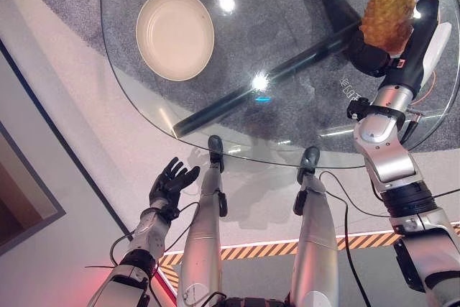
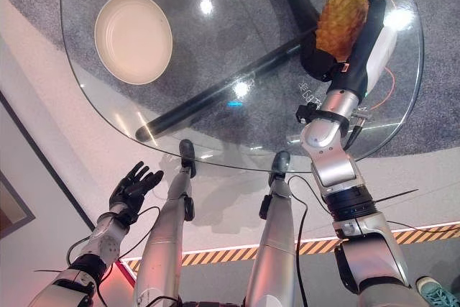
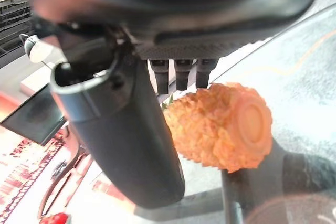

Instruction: Pick up the fruit to the plate

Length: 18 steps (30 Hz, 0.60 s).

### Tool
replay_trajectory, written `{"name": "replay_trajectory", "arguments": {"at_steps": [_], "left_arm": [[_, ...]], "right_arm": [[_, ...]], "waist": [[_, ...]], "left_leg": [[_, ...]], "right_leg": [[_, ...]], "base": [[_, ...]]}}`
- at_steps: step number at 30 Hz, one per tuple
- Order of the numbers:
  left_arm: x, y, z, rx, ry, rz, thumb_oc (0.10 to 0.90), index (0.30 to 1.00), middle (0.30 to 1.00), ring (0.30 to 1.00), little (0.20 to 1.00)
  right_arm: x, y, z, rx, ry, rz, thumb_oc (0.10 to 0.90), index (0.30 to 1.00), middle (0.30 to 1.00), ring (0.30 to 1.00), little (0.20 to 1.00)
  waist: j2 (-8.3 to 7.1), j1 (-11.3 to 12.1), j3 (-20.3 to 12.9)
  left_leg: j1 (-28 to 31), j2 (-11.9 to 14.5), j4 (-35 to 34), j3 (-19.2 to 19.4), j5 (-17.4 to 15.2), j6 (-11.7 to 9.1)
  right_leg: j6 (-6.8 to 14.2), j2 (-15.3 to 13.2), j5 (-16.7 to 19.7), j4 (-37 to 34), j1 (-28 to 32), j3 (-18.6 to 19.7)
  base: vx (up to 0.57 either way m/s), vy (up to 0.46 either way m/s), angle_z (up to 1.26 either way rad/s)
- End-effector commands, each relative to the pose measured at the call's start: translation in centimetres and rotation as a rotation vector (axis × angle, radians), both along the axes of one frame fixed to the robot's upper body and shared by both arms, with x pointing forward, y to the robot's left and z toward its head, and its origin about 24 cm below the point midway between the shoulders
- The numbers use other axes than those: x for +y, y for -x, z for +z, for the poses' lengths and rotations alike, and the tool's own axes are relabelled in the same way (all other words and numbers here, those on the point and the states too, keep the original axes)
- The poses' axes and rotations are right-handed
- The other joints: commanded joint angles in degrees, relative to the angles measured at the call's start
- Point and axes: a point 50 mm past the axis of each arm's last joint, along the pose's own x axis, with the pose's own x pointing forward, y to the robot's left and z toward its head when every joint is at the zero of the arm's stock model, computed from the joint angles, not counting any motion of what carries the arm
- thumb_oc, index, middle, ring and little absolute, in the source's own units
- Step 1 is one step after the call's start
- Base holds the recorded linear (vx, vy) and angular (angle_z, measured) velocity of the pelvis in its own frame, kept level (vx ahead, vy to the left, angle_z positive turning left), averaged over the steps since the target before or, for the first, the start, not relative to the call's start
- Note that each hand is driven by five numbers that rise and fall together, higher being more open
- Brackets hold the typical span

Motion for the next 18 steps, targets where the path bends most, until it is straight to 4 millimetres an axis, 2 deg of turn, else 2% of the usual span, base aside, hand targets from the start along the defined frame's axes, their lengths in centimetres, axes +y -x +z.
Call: {"name": "replay_trajectory", "arguments": {"at_steps": [1, 9, 18], "left_arm": [[1.0, 1.4, -0.9, 0.034, -0.045, 0.020, 0.800, 0.900, 0.900, 0.900, 0.900], [0.8, 1.3, -1.0, 0.042, -0.043, 0.007, 0.800, 0.900, 0.900, 0.900, 0.900], [0.2, 1.1, -1.0, 0.042, -0.040, -0.009, 0.800, 0.900, 0.900, 0.900, 0.900]], "right_arm": [[-0.7, 1.2, 4.3, -0.184, 0.037, -0.058, 0.800, 0.900, 0.900, 0.900, 0.900], [-1.4, 0.6, 4.3, -0.187, -0.071, -0.119, 0.800, 0.900, 0.900, 0.900, 0.900], [-2.7, -0.3, 3.4, -0.141, -0.181, -0.179, 0.800, 0.900, 0.900, 0.900, 0.900]], "waist": [[1.47, -0.3, -1.1], [2.00, 0.2, -1.1], [2.54, 0.6, -1.1]], "left_leg": [[-1.3, 1.7, 6.5, -3.1, -5.8, -0.8], [-1.1, 1.7, 6.5, -3.2, -5.8, -0.8], [-1.2, 1.5, 6.5, -3.2, -5.9, -0.7]], "right_leg": [[-0.3, -1.0, 8.3, -7.2, 0.8, -3.8], [-0.4, -1.1, 8.2, -6.8, 0.7, -3.8], [-0.6, -1.1, 8.1, -6.8, 0.6, -3.8]], "base": [[0.00, 0.000, 0.00], [0.00, 0.000, 0.00], [0.00, 0.000, 0.00]]}}
